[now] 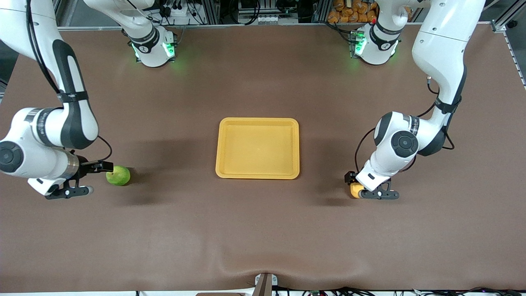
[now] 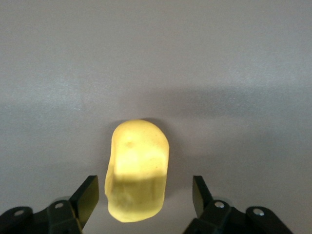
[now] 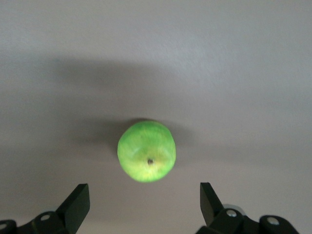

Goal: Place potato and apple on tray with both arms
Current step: 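Lower and close the left gripper on the potato while the right grasps the apple, then carry the potato over the tray with the left gripper while the right lifts the apple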

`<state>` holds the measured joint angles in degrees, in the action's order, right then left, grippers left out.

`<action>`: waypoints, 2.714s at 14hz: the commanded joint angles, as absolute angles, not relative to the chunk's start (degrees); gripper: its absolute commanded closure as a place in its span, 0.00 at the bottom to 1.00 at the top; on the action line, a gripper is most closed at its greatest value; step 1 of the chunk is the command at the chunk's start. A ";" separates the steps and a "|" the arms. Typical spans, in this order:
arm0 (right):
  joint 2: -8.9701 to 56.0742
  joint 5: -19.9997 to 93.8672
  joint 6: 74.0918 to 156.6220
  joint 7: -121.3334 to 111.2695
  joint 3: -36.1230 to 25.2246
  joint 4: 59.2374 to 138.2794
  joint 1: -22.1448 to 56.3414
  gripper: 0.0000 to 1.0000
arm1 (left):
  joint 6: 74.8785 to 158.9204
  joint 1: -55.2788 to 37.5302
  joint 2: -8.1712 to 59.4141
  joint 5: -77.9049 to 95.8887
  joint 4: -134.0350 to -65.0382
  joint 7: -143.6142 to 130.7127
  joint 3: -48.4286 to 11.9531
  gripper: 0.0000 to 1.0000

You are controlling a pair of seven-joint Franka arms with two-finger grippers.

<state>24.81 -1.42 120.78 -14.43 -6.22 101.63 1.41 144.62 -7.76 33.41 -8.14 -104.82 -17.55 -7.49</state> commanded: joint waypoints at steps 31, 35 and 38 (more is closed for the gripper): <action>27.78 40.96 147.22 -119.00 -5.27 116.28 -3.43 0.83 | 137.81 -23.01 31.38 -9.58 -99.58 -25.66 -11.08 1.00; 26.90 40.96 146.87 -118.48 -5.19 115.31 -2.81 0.83 | 137.81 -28.37 32.60 -9.58 -97.48 -30.74 -10.90 1.00; 26.02 40.96 141.97 -111.92 -5.19 115.49 -1.32 0.81 | 137.81 -31.45 35.15 -9.67 -95.71 -35.14 -10.64 1.00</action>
<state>27.35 39.46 145.13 -115.06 -5.49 115.22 -2.04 138.80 -29.49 32.83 -8.27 -98.36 -31.98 -11.41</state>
